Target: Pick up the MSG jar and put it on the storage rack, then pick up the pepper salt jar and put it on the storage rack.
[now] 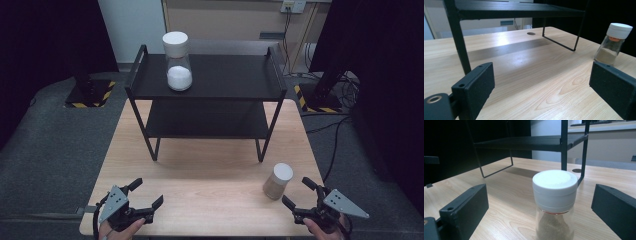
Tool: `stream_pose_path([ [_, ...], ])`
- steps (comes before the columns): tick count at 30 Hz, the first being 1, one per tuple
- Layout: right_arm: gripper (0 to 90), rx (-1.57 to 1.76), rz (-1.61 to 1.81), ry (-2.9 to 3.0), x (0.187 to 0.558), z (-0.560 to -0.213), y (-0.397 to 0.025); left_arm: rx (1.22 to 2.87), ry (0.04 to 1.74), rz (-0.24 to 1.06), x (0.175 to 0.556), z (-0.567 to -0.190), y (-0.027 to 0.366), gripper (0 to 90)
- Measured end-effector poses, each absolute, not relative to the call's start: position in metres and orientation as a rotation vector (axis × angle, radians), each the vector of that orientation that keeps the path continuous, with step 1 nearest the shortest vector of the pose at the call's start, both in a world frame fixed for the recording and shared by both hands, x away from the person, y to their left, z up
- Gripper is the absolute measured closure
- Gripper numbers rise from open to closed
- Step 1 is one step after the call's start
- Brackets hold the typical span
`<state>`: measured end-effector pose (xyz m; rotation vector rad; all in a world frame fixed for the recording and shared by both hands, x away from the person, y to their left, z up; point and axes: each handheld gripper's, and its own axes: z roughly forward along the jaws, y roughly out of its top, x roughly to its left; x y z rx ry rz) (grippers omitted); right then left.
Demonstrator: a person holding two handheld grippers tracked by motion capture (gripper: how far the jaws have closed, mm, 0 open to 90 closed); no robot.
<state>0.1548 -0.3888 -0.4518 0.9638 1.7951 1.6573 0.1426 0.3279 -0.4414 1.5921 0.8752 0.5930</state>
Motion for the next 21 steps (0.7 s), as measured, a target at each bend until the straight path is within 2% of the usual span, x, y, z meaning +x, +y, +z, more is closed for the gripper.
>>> stream_pose_path([
  [21,1.2,1.002,1.6,1.798,0.16,-0.451,-0.381,1.604,0.854,0.63,0.14,-0.429,0.335,4.5],
])
